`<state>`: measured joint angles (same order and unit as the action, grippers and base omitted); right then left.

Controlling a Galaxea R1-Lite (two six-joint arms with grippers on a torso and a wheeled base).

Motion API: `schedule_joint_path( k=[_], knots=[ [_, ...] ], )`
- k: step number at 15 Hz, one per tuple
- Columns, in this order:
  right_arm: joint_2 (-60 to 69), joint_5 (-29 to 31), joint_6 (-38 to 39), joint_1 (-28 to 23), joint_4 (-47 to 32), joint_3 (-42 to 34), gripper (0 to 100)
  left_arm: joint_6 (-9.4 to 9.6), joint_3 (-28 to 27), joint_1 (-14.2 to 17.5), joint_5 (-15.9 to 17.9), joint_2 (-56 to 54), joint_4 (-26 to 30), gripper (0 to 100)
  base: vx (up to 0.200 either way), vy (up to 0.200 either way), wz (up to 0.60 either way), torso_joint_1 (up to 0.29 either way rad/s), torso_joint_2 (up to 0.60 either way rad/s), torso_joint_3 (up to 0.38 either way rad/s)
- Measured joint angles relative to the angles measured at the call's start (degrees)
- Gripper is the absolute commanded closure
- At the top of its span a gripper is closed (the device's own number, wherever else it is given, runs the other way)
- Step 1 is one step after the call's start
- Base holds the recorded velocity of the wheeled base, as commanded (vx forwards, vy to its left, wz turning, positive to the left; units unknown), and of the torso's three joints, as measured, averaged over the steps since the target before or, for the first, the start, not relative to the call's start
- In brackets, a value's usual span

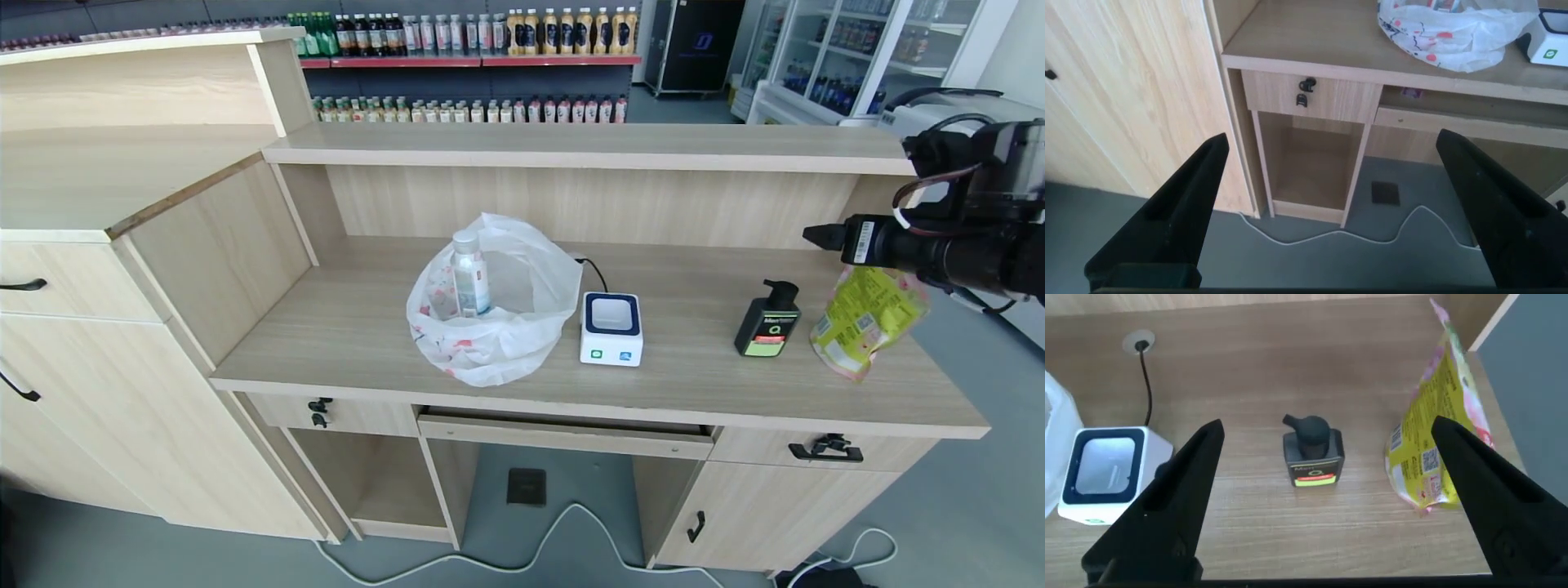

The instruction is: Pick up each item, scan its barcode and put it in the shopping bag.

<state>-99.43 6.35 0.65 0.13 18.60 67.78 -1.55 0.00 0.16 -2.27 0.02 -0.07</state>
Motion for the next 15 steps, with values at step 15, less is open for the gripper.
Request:
schedule_joint_path(
  k=[15],
  knots=[
    [-7.7, -0.8, -3.0, -2.4, 11.0, -10.7, 0, -0.01, 0.0, 0.0, 0.0, 0.0, 0.0, 0, 0.000, 0.000, 0.00, 0.000, 0.00, 0.000]
  ],
)
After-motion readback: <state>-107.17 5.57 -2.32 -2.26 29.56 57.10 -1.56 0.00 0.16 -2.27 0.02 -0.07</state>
